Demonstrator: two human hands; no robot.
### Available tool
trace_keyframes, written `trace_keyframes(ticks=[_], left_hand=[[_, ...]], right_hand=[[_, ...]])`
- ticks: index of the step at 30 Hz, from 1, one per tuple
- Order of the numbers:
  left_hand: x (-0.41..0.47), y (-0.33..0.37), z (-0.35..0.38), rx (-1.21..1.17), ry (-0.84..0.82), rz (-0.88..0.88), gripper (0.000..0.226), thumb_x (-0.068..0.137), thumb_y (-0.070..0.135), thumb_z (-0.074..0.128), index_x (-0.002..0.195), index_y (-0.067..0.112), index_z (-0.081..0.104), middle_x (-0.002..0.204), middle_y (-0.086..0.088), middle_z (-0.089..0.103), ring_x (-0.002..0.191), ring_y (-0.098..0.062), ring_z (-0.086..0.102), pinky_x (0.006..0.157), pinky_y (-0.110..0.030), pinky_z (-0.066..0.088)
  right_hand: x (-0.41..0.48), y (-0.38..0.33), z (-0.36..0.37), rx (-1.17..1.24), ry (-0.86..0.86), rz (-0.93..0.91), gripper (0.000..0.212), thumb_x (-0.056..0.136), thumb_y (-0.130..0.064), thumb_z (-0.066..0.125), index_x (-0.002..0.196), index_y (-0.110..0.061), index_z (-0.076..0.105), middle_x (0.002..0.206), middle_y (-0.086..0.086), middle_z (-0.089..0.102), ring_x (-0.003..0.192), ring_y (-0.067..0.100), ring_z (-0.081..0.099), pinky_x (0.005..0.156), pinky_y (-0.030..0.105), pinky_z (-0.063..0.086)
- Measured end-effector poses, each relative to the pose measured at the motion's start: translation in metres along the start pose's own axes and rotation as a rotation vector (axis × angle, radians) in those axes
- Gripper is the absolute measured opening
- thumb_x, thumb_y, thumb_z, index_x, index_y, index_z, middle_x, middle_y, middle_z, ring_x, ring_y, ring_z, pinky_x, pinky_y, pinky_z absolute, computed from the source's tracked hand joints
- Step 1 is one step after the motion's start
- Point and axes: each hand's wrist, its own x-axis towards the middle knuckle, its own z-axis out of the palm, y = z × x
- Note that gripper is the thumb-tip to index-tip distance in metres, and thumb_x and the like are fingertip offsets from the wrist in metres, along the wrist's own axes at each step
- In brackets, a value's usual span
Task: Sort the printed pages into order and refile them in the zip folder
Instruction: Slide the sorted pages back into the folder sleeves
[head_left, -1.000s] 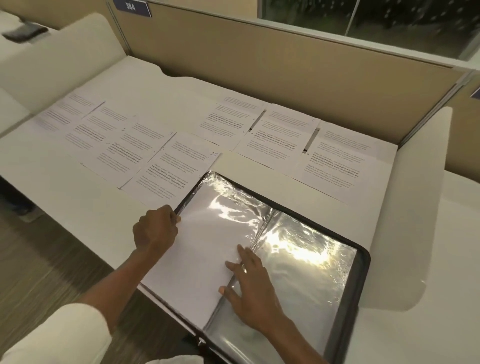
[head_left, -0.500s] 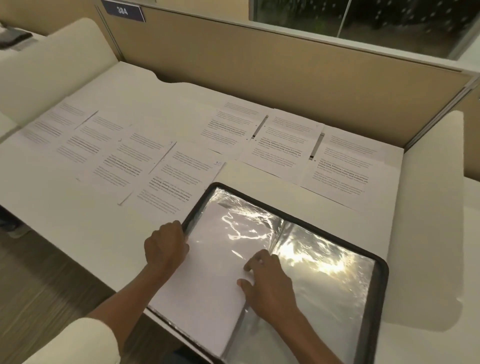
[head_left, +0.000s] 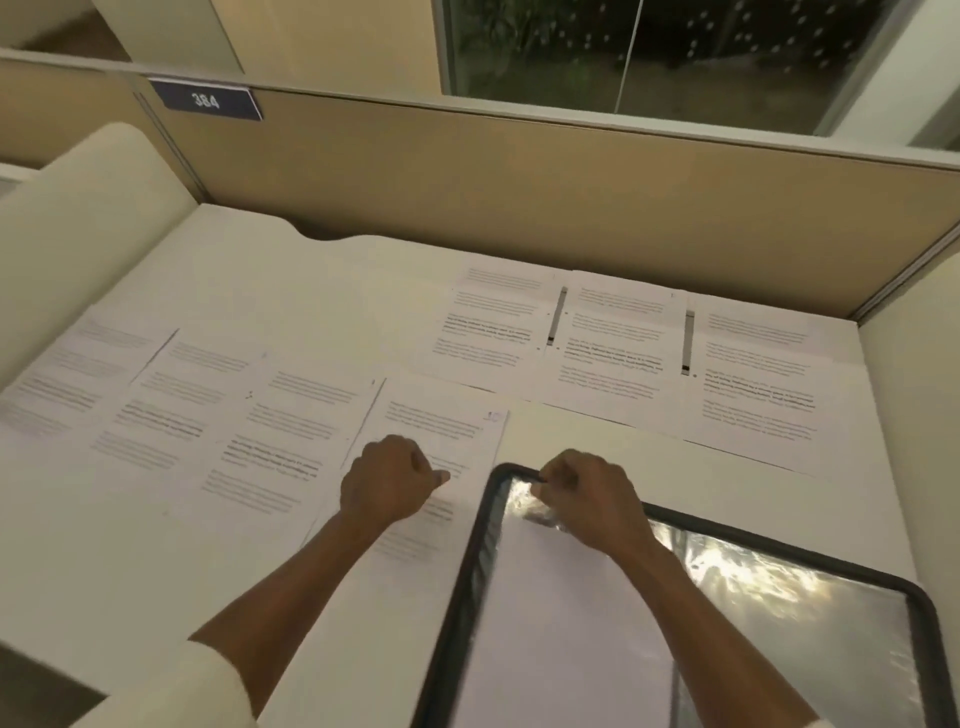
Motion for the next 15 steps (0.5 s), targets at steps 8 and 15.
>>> trace_keyframes(ticks=[8, 15], left_hand=[[0.131, 0.016, -0.056, -0.303, -0.059, 0.063, 0.034, 0.083, 0.044, 0.087, 0.074, 0.014, 0.077, 0.073, 0.000, 0.078, 0.079, -0.023, 0.077, 0.083, -0.047, 0.065], [0.207, 0.057, -0.056, -0.273, 0.037, 0.027, 0.036, 0.086, 0.041, 0.086, 0.079, 0.008, 0.074, 0.092, -0.005, 0.077, 0.097, -0.030, 0.072, 0.091, -0.041, 0.059]], right_hand=[[0.098, -0.061, -0.006, 0.263, 0.117, 0.120, 0.020, 0.084, -0.036, 0.086, 0.097, -0.026, 0.074, 0.092, -0.007, 0.073, 0.088, 0.015, 0.071, 0.087, 0.045, 0.062], [0.180, -0.072, -0.015, 0.417, 0.256, 0.273, 0.031, 0.075, -0.040, 0.089, 0.096, -0.029, 0.069, 0.100, -0.003, 0.075, 0.090, 0.023, 0.075, 0.090, 0.049, 0.061]])
